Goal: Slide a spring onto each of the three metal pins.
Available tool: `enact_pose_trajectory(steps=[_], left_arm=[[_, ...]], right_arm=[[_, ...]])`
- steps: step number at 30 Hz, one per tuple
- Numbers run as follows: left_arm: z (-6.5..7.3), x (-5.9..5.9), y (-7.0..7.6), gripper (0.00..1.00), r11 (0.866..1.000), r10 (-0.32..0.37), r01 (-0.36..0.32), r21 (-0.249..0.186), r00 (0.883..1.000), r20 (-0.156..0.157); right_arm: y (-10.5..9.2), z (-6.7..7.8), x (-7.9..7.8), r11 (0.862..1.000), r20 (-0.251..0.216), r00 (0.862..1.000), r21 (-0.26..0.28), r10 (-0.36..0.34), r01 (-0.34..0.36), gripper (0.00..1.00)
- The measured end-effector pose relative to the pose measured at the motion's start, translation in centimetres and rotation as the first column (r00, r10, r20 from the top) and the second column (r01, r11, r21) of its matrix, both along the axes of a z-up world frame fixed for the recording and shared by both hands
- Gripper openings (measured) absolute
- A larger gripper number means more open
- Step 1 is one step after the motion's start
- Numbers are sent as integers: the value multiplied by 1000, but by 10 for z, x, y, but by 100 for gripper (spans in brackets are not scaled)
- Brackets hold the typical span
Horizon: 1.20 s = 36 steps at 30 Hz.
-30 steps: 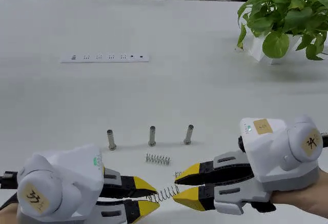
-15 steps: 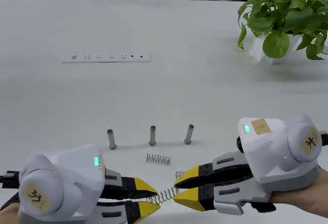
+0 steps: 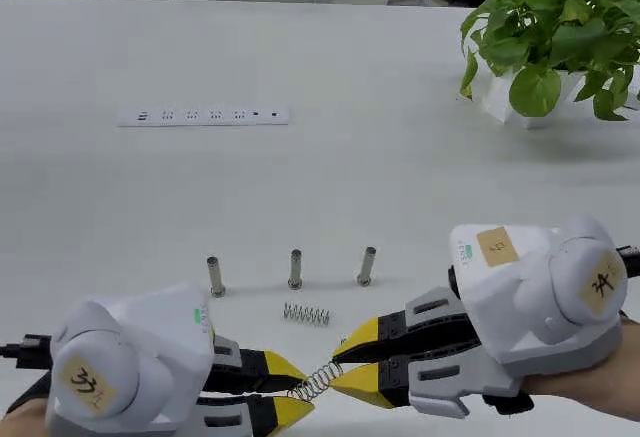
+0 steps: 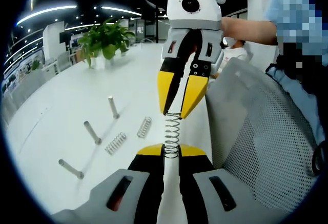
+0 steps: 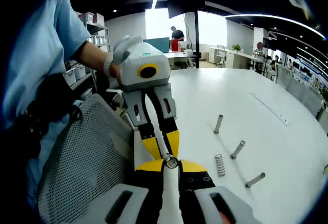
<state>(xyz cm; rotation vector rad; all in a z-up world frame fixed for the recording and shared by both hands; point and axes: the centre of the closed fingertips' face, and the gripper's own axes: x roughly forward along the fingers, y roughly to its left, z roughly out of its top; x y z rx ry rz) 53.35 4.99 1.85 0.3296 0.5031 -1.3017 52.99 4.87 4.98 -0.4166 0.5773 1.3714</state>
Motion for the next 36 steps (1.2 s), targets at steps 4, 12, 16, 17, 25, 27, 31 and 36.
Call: enact_pose_trajectory(steps=[4,12,16,17,25,27,31,36], left_arm=[[-1,-1,-1,6,1000,1,-1,-2,1000,-8],[-2,-1,-3,6,1000,5,-5,-5,1000,-12],[-2,0,-3,6,1000,8,-8,-6,1000,-10],[-2,1,-3,6,1000,9,-9,-7,1000,-10],[0,2,-4,6,1000,2,-2,-14,1000,-2],[2,3,-4,6,1000,0,0,-20,1000,3],[5,4,-6,6,1000,-6,6,-27,1000,14],[6,4,-6,6,1000,-20,20,-22,999,28]], right_arm=[[1,1,0,1000,22,1000,-16,18,-18,6],[8,12,1,999,45,998,4,44,-44,0],[6,11,1,999,48,998,-7,48,-48,0],[5,12,1,999,47,998,-7,49,-49,0],[0,15,3,999,47,998,-12,46,-46,0],[-2,16,5,999,49,998,-19,46,-45,7],[-9,13,2,994,41,995,-70,87,-84,18],[-17,8,-2,978,33,987,-144,158,-151,24]])
